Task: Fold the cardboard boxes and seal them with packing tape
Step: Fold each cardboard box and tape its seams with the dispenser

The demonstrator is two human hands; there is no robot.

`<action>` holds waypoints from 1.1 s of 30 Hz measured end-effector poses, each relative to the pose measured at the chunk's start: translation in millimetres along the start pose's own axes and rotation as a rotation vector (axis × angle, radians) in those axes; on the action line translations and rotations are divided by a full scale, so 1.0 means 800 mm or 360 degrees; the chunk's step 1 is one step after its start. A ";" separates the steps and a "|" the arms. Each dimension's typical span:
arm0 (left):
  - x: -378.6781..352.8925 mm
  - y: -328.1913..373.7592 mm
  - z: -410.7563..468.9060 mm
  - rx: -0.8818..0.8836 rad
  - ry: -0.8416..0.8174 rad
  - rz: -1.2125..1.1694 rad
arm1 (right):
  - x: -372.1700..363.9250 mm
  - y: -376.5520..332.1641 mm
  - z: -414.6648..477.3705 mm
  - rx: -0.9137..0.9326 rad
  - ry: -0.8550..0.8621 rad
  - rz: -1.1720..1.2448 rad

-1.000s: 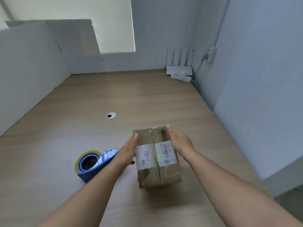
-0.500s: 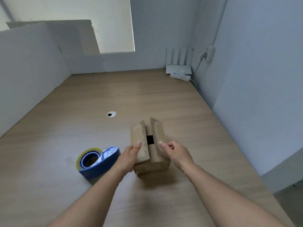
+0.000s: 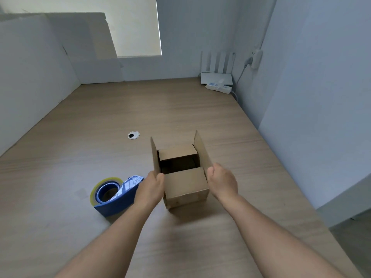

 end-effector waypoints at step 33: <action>0.026 0.017 0.020 0.0332 -0.0401 0.0155 | -0.003 0.012 -0.008 -0.0439 -0.0552 -0.0517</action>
Point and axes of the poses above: each hand's wrist, its own z-axis towards the middle knuckle, its own x-axis out of the back of the hand, y = z × x, the point moved 4 cm from there along z, towards the middle knuckle, and after that the axes turned 2 degrees about -x, right-handed, at the moved point
